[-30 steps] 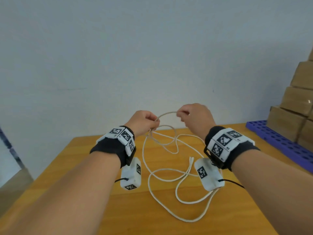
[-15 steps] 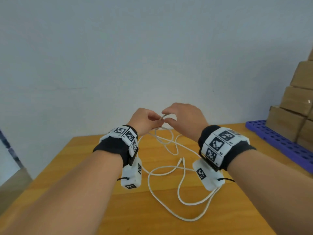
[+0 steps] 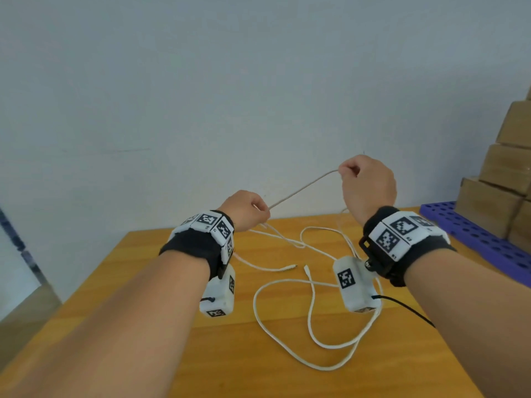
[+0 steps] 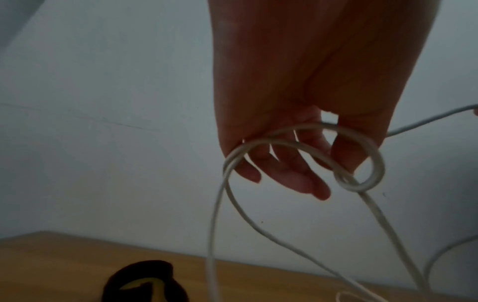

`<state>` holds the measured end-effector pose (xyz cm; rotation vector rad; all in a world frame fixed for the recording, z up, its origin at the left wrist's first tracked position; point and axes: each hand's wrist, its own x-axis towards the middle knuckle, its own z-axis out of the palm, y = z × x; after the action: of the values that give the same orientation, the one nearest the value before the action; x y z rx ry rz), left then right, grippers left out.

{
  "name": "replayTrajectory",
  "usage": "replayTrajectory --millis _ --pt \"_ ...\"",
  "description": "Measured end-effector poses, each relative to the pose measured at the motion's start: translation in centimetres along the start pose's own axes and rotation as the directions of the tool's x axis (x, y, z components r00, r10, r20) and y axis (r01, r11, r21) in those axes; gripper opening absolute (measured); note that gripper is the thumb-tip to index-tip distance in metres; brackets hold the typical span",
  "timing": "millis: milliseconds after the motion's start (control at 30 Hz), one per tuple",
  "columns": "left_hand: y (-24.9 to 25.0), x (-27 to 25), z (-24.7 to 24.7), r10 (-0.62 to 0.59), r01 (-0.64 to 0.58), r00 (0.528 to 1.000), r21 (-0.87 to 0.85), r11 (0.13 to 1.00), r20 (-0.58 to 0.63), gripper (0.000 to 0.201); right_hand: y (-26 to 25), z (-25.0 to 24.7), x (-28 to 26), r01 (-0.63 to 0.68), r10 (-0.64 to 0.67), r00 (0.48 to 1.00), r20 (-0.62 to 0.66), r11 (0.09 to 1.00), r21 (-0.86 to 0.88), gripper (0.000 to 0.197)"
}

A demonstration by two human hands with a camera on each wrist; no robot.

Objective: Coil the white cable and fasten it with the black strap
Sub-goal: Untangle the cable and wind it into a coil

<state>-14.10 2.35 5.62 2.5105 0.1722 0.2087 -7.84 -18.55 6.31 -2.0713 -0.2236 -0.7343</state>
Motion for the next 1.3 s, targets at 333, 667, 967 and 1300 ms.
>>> replayTrajectory --millis 333,667,967,1300 --pt "1.5 -0.1 1.2 0.107 -0.110 0.994 -0.107 0.988 -0.033 0.014 -1.7 1.5 -2.2 0.612 -0.410 0.728 0.549 0.749 -0.253 0.032" --pt "1.0 -0.1 0.9 0.062 -0.061 0.998 -0.122 0.991 0.004 0.008 -1.3 1.0 -1.8 0.418 -0.363 0.897 0.253 0.882 -0.218 0.022" --pt "-1.0 -0.4 1.2 0.072 -0.077 0.996 -0.092 0.993 -0.060 0.008 1.5 -1.2 0.7 -0.022 0.028 0.998 0.052 0.994 -0.110 0.018" --pt "2.9 0.5 0.6 0.136 -0.150 0.984 -0.116 0.982 -0.116 0.007 -0.9 0.2 -1.4 0.590 -0.404 0.790 0.461 0.704 -0.395 0.065"
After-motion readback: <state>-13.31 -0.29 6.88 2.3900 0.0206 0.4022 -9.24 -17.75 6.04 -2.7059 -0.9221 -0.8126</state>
